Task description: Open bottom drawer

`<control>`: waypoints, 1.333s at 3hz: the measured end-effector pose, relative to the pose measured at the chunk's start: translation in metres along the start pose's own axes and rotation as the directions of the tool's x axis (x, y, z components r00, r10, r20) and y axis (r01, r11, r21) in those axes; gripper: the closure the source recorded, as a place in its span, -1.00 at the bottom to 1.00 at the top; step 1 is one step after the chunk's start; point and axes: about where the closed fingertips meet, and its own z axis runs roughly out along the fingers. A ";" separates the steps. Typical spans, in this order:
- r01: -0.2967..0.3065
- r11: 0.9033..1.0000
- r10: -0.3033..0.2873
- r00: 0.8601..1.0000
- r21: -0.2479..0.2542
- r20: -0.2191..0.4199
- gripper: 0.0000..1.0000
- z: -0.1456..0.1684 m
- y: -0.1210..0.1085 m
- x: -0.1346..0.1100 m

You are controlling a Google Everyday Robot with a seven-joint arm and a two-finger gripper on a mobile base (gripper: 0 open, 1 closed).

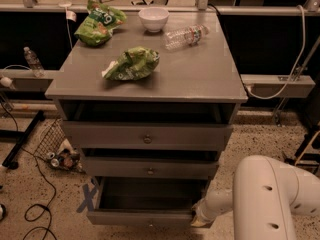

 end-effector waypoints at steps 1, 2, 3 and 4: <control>0.000 1.000 0.000 1.000 0.000 0.000 1.00 -0.001 0.000 0.000; -0.020 1.000 0.020 1.000 0.001 -0.004 1.00 -0.004 0.007 0.003; -0.031 1.000 0.031 1.000 0.004 -0.005 1.00 -0.005 0.011 0.005; -0.031 1.000 0.031 1.000 0.004 -0.005 1.00 -0.005 0.011 0.005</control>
Offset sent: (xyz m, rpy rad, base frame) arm -0.0754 -0.0343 0.0109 -0.0265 0.0438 -0.1945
